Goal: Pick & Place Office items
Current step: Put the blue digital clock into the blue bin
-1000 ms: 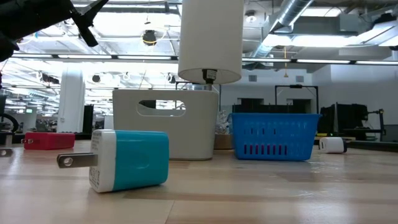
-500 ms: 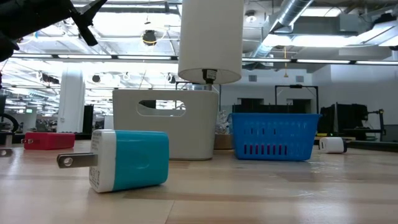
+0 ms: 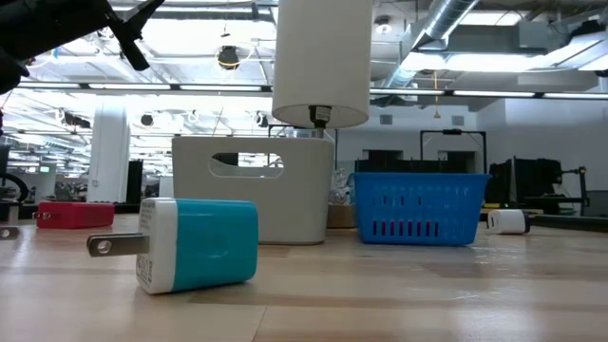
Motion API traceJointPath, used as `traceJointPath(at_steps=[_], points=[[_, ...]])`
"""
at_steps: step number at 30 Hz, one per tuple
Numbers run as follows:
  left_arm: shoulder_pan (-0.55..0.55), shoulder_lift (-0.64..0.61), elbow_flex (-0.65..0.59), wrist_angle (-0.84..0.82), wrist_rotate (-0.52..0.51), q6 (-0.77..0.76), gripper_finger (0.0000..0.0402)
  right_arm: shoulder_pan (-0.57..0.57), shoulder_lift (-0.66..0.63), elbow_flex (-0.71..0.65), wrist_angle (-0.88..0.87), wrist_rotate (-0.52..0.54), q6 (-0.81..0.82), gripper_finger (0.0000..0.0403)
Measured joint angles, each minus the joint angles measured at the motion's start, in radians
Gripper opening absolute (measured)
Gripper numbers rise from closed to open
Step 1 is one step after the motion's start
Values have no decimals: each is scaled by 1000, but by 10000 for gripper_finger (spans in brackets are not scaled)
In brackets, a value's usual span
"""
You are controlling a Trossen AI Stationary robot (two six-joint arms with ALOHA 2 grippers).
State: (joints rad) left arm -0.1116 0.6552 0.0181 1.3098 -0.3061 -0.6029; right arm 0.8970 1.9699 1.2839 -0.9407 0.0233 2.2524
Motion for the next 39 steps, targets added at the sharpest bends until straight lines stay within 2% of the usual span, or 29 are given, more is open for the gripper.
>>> traceJointPath(at_steps=[5, 9, 14, 21, 26, 30, 34, 39], points=[[0, 0, 0, 0, 0, 0, 176, -1, 11, 1, 14, -1, 3, 226], [0, 0, 0, 0, 0, 0, 176, -2, 11, 2, 11, -5, 3, 206], [0, 0, 0, 0, 0, -4, 176, -13, 12, 2, -18, -24, -10, 140], [0, 0, 0, -1, 0, -4, 176, -34, 14, 0, -104, -27, -114, 39], [0, 0, 0, 0, 0, -4, 176, -90, 12, 3, -101, 6, -267, 41], [0, 0, 0, 0, 0, -8, 176, -171, -25, 4, -108, 71, -417, 44], [0, 0, 0, 0, 0, -13, 176, -260, -101, 4, -163, 181, -549, 53], [0, 0, 0, 0, 0, -23, 176, -371, -234, 4, -185, 344, -740, 46]])
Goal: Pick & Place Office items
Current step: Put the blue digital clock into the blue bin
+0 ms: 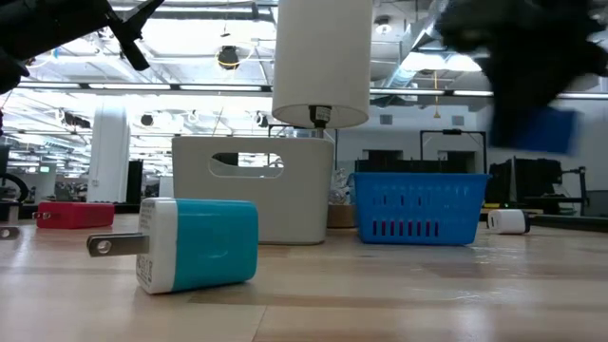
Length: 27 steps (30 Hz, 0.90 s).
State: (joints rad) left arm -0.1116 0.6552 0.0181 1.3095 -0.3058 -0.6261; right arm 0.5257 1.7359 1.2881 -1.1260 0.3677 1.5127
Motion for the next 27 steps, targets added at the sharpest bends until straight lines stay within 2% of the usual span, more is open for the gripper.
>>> traceJointPath(at_steps=[3, 5, 9, 13, 16, 20, 27], points=[[0, 0, 0, 0, 8, -1, 176, -70, -77, 0, 59, 58, -195, 45], [0, 0, 0, 0, 8, -1, 176, -116, -120, 0, 155, 53, -397, 49], [0, 0, 0, 0, 15, 7, 176, -196, -159, 2, 297, -68, -743, 51], [0, 0, 0, -1, 25, 16, 176, -267, -151, 2, 276, -218, -982, 49], [0, 0, 0, -2, 25, 18, 176, -306, -136, -1, 214, -284, -1133, 48], [0, 1, 0, -12, 26, 24, 176, -339, -108, 0, 204, -301, -1289, 48], [0, 10, 0, -22, 26, 45, 176, -342, -22, 2, 303, -342, -1379, 47]])
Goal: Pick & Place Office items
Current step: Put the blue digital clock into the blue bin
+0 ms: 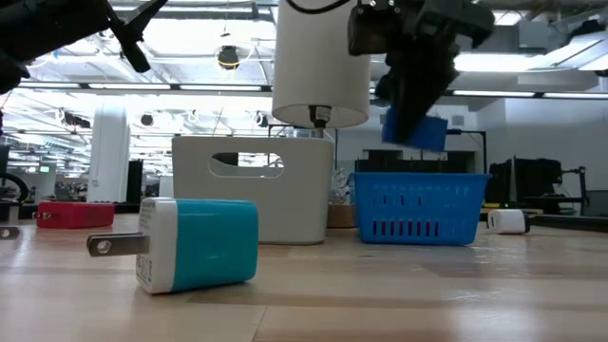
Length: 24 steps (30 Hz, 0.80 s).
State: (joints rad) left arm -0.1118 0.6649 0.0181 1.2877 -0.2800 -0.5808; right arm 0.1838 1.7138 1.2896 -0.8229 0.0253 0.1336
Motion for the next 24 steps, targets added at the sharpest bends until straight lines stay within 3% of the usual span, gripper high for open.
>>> traceJointPath(at_steps=[11, 24], points=[[0, 6, 0, -9, 1, -2, 176, 59, 142, -1, 69, 3, 8, 47], [0, 6, 0, -9, 25, -27, 176, 61, 154, -1, 106, 17, 43, 55]])
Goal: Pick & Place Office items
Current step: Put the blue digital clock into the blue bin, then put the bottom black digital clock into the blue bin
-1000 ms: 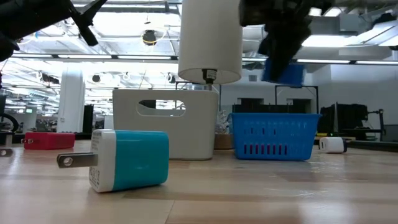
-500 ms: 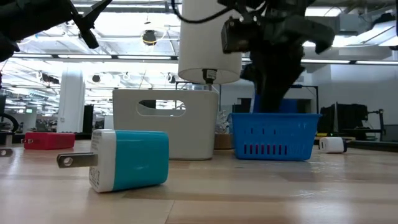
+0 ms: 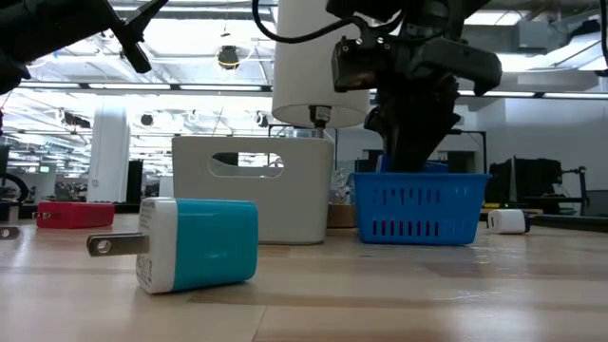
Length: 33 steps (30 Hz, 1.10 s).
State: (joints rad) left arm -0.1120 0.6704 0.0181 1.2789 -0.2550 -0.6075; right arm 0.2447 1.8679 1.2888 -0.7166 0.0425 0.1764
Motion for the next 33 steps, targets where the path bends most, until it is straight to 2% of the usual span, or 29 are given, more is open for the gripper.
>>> traceJointPath(at_steps=[14, 21, 27, 33], points=[[0, 0, 0, 0, 0, 0, 176, 0, -1, 0, 41, 6, 34, 107], [0, 0, 0, 0, 3, 2, 176, 4, -23, 1, 30, 12, 115, 138], [0, 0, 0, -16, 15, 4, 176, 19, -93, 1, -8, 87, 185, 151], [0, 0, 0, -25, 19, 5, 176, 34, -166, 1, -140, 169, 314, 162]])
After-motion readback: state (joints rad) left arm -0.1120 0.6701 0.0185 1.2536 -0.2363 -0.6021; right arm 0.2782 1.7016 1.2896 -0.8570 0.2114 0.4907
